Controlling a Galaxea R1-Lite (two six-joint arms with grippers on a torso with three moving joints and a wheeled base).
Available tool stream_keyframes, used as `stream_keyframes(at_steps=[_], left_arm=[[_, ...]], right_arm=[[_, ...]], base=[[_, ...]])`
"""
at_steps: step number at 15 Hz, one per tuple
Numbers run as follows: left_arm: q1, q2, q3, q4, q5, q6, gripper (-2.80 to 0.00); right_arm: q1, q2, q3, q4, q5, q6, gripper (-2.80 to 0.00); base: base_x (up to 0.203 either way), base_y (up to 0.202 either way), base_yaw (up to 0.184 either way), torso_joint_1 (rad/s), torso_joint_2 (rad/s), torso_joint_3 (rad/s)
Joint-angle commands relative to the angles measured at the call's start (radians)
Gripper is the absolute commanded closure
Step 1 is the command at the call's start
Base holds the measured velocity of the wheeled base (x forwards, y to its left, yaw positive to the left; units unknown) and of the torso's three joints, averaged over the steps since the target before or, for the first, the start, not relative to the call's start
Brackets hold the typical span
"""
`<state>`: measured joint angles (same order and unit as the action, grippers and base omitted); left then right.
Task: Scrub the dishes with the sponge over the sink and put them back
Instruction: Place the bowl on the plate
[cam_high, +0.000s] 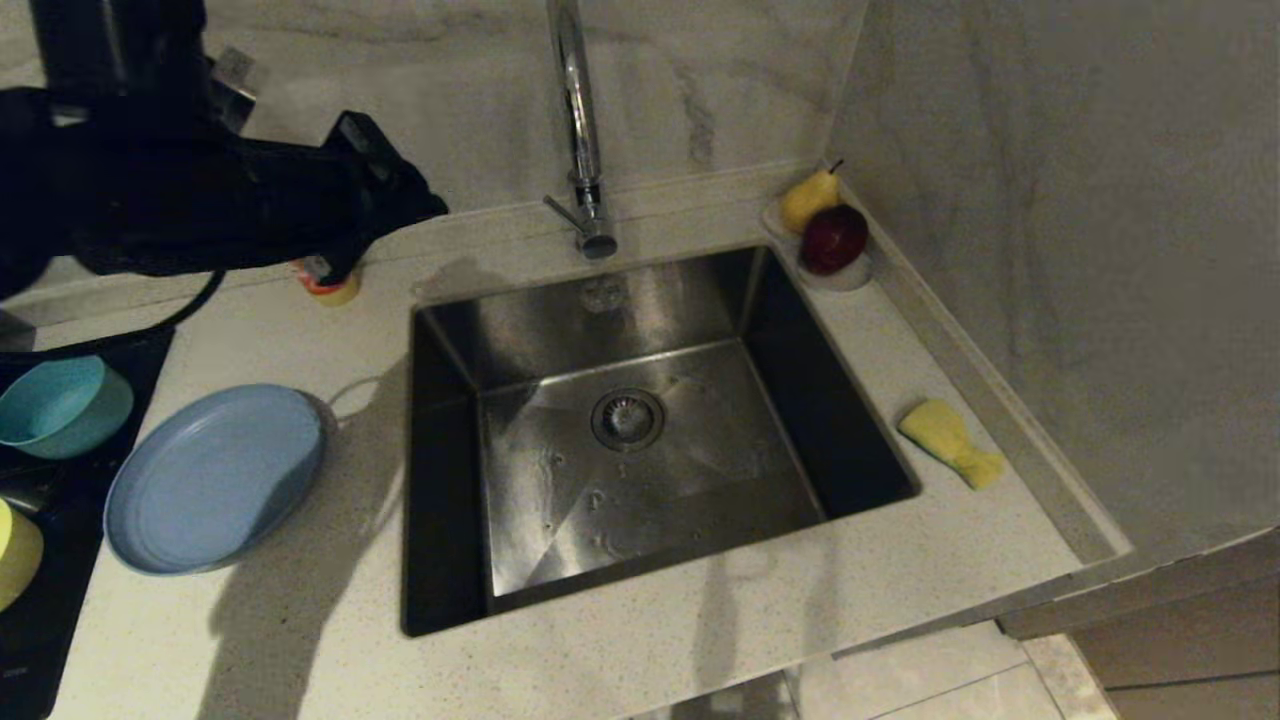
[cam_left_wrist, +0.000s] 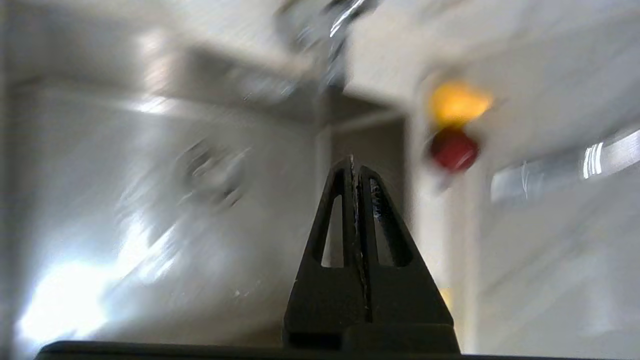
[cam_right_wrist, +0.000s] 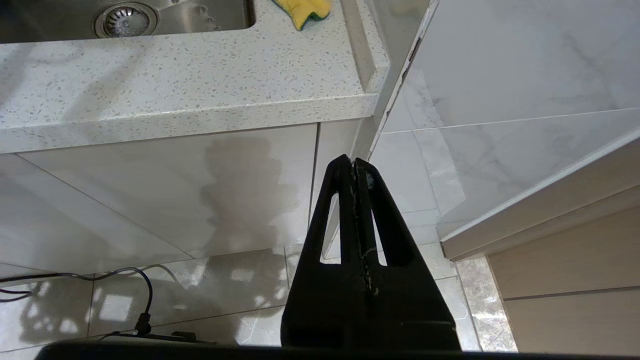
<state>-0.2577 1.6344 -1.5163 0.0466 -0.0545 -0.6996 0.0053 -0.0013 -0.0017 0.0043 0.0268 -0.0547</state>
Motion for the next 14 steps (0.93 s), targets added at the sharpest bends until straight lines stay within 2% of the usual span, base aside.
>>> stream_keyframes(at_steps=[1,2,4,5,6,8,10,12,14], left_arm=[[-0.02,-0.128,0.003,0.175,0.198,0.031,0.0],[-0.03,-0.159,0.039,0.193,0.275,0.049,0.0],[-0.034,-0.244,0.111,0.201,0.357,0.103,0.0],[-0.034,-0.281,0.147,0.201,0.428,0.143,0.0],[-0.034,-0.316,0.19,0.206,0.527,0.189,0.0],[-0.028,-0.34,0.27,0.201,0.645,0.283,0.0],[0.009,-0.337,0.27,0.235,0.647,0.291,0.0],[0.046,-0.333,0.257,0.345,0.645,0.289,0.0],[0.114,-0.323,0.252,0.39,0.643,0.289,0.0]], right_arm=[[0.001,-0.001,0.0,0.0,0.001,-0.001,0.0],[0.001,-0.002,0.0,0.0,0.001,-0.001,0.0],[0.001,-0.002,0.0,0.0,0.001,-0.002,0.0],[0.001,-0.002,0.0,0.0,0.001,-0.001,0.0],[0.001,0.0,0.0,0.0,0.001,-0.002,0.0],[0.001,-0.002,0.0,0.0,0.001,-0.001,0.0],[0.001,-0.002,0.0,0.0,0.001,-0.001,0.0],[0.001,-0.002,0.0,0.0,0.001,-0.001,0.0],[0.001,-0.001,0.0,-0.001,0.001,-0.001,0.0]], base=[[0.0,0.0,0.0,0.0,0.0,0.0],[0.0,0.0,0.0,0.0,0.0,0.0],[0.0,0.0,0.0,0.0,0.0,0.0],[0.0,0.0,0.0,0.0,0.0,0.0],[0.0,0.0,0.0,0.0,0.0,0.0],[0.0,0.0,0.0,0.0,0.0,0.0],[0.0,0.0,0.0,0.0,0.0,0.0],[0.0,0.0,0.0,0.0,0.0,0.0],[0.0,0.0,0.0,0.0,0.0,0.0]])
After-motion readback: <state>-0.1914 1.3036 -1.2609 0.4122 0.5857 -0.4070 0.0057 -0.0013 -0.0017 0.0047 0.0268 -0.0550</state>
